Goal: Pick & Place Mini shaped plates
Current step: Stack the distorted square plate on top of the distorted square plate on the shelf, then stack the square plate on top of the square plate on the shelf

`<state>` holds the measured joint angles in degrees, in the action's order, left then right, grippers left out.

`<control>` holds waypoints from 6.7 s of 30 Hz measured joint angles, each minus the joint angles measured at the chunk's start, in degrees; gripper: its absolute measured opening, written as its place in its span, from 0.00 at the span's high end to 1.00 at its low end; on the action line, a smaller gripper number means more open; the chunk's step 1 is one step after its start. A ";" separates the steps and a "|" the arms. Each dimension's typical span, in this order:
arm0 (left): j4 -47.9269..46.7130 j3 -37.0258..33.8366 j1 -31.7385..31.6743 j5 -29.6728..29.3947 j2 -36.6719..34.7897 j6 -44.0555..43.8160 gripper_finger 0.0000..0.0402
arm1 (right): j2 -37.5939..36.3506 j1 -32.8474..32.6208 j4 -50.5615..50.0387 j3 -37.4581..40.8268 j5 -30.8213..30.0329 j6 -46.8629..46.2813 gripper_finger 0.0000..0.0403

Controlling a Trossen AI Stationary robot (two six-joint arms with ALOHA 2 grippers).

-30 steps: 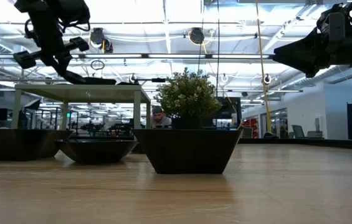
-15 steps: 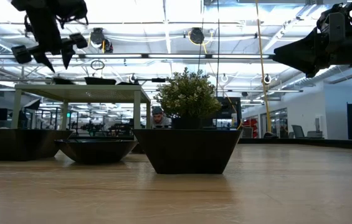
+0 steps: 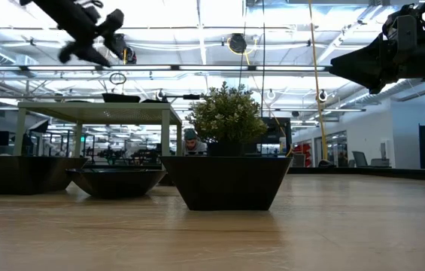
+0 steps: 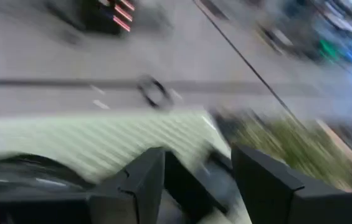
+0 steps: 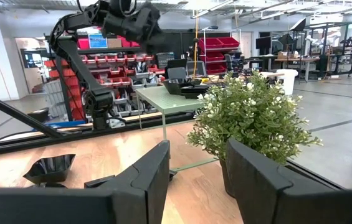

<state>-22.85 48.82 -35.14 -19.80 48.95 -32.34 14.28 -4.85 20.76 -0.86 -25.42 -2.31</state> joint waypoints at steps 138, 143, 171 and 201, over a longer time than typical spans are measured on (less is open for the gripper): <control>-13.18 0.35 14.61 -23.98 9.07 -32.11 0.96 | 0.13 0.00 0.02 0.00 -0.01 0.01 0.64; -13.61 0.35 13.43 -20.71 9.07 -32.74 0.99 | 0.13 0.01 0.01 0.00 -0.01 0.00 0.64; 5.27 0.35 14.19 -20.09 7.23 -0.15 0.49 | 0.13 -0.01 0.01 0.00 -0.01 0.02 0.64; 6.47 0.31 32.87 22.12 32.91 42.19 0.47 | 0.15 -0.01 -0.01 0.00 0.01 0.00 0.64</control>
<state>-16.38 49.12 -2.26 2.32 81.86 9.85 14.44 -4.86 20.75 -0.86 -25.41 -2.31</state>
